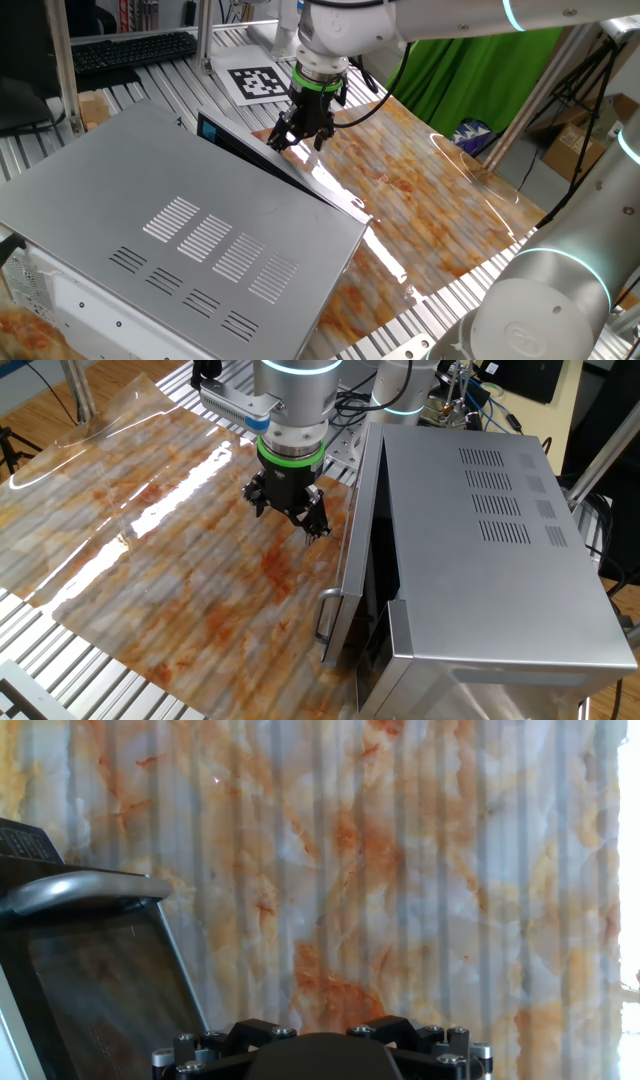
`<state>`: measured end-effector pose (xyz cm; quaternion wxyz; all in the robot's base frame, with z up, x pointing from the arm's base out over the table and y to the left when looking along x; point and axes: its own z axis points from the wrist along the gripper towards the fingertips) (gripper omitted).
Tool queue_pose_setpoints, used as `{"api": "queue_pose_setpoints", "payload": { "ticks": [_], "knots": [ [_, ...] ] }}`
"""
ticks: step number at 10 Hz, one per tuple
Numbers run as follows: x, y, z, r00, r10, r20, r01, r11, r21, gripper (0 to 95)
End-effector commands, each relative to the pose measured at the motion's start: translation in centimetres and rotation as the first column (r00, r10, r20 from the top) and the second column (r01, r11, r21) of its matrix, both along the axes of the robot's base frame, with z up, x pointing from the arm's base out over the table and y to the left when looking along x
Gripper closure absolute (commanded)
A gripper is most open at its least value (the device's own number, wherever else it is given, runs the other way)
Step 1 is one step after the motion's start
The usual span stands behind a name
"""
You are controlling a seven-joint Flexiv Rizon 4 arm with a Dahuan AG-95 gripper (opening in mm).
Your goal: Close the microwave door
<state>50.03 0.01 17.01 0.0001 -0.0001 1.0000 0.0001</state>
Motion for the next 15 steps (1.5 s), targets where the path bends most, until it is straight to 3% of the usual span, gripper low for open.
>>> {"api": "queue_pose_setpoints", "payload": {
  "ticks": [1,2,10,14,15],
  "knots": [
    [-0.03,-0.01,-0.01,1.000,0.000,0.000,0.000,1.000,0.000,0.0],
    [-0.03,-0.01,-0.01,0.979,-0.198,0.050,0.197,0.980,0.033,95.0],
    [-0.04,-0.01,-0.02,0.976,-0.212,0.043,0.210,0.977,0.037,95.0],
    [-0.06,0.04,0.00,0.947,-0.321,0.031,0.320,0.947,0.042,95.0],
    [-0.08,0.11,0.04,0.930,-0.366,0.025,0.364,0.930,0.042,95.0]
  ]
}}
